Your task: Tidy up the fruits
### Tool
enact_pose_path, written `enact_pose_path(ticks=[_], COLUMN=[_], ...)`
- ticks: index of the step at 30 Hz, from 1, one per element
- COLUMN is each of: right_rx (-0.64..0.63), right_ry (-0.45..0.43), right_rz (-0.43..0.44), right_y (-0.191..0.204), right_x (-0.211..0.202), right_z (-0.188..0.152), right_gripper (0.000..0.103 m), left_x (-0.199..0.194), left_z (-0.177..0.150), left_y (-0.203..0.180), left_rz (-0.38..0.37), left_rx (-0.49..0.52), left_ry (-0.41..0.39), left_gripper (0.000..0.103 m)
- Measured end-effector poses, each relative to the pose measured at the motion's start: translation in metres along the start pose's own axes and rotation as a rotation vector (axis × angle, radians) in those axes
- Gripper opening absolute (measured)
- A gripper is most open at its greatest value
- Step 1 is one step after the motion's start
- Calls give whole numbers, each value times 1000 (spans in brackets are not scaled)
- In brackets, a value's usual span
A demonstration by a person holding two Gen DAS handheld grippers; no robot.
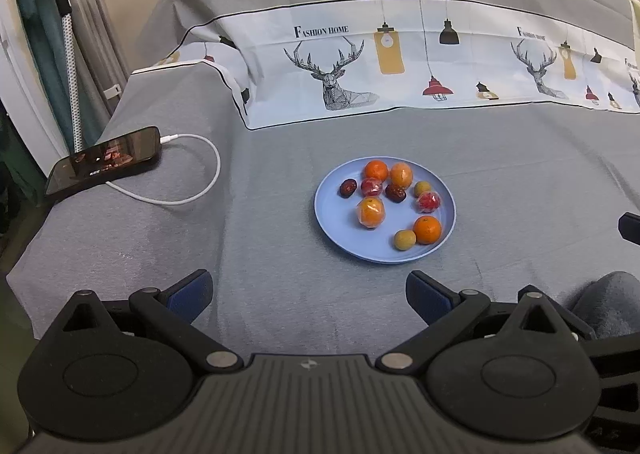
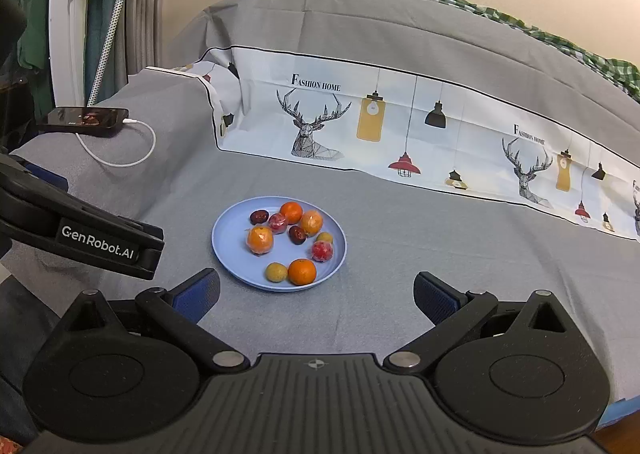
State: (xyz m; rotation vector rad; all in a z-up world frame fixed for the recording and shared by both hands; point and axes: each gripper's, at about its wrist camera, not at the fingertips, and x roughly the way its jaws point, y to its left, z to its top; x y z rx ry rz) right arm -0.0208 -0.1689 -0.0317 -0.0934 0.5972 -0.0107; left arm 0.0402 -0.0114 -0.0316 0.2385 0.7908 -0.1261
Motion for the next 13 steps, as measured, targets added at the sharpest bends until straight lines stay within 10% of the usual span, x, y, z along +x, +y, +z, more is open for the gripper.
enact_pose_path(ticks=[13], right_rx=[8], right_ry=[-1], right_rz=[-5], right_y=[0], right_x=[0], right_z=[2], right_gripper=[102], left_x=[-6], left_z=[2], left_y=[-5], left_rz=[11], left_rx=[26], left_ry=[-21], left_gripper=[103])
